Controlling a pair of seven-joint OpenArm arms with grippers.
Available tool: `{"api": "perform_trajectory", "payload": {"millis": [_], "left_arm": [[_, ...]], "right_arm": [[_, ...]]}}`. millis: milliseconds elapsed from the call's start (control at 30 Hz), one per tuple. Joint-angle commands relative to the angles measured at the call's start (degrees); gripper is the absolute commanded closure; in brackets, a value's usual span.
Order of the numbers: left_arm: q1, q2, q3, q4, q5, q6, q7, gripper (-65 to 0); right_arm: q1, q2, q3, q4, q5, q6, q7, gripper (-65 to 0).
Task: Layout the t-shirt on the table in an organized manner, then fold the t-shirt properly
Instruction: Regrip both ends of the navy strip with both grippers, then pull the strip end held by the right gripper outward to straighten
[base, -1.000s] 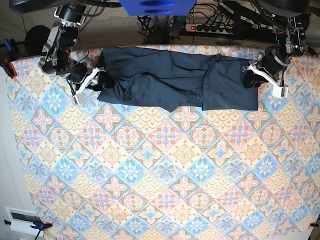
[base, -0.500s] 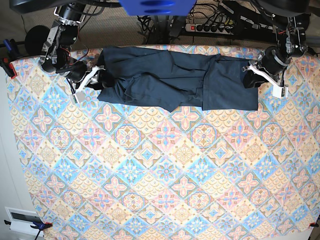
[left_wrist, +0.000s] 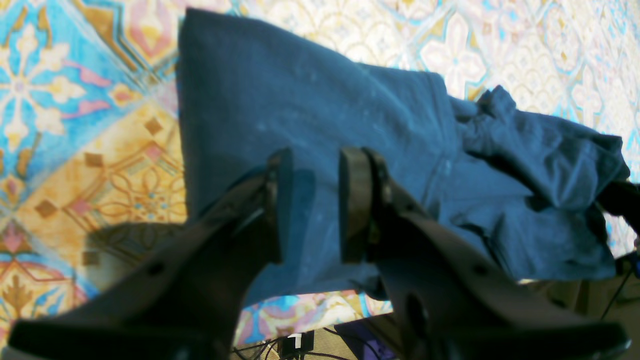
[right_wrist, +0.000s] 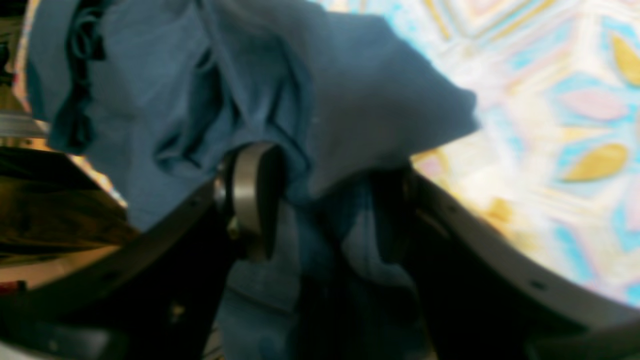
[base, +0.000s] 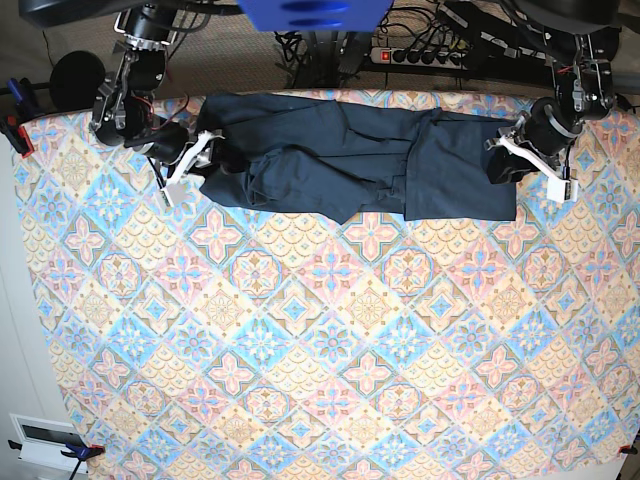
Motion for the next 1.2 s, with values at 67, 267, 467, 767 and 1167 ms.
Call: {"api": "perform_trajectory", "payload": {"millis": [67, 267, 467, 767, 1167], "left_arm": [[0.12, -0.90, -0.49, 0.72, -0.60, -0.33, -0.88, -16.1], [-0.05, -0.90, -0.49, 0.72, -0.69, -0.33, -0.97, -16.0], [-1.11, -0.81, -0.67, 0.72, -0.69, -0.33, -0.88, -16.0], [-1.28, -0.72, -0.75, 0.72, -0.78, -0.33, -1.06, -16.0], [-1.55, -0.72, -0.75, 0.72, -0.78, -0.33, -1.06, -16.0]], "right_arm": [[-0.12, 0.01, -0.33, 0.26, -0.24, 0.12, -1.59, -28.5], [0.15, 0.01, -0.33, 0.26, -0.33, 0.12, -3.97, -15.8], [0.41, 0.10, 0.29, -1.85, 0.02, 0.12, -3.88, -1.6], [9.29, 0.98, 6.18, -2.99, -0.33, 0.12, -3.79, 0.0], [16.41, 10.29, 8.64, -17.23, -0.42, 0.12, 2.71, 0.0]]}}
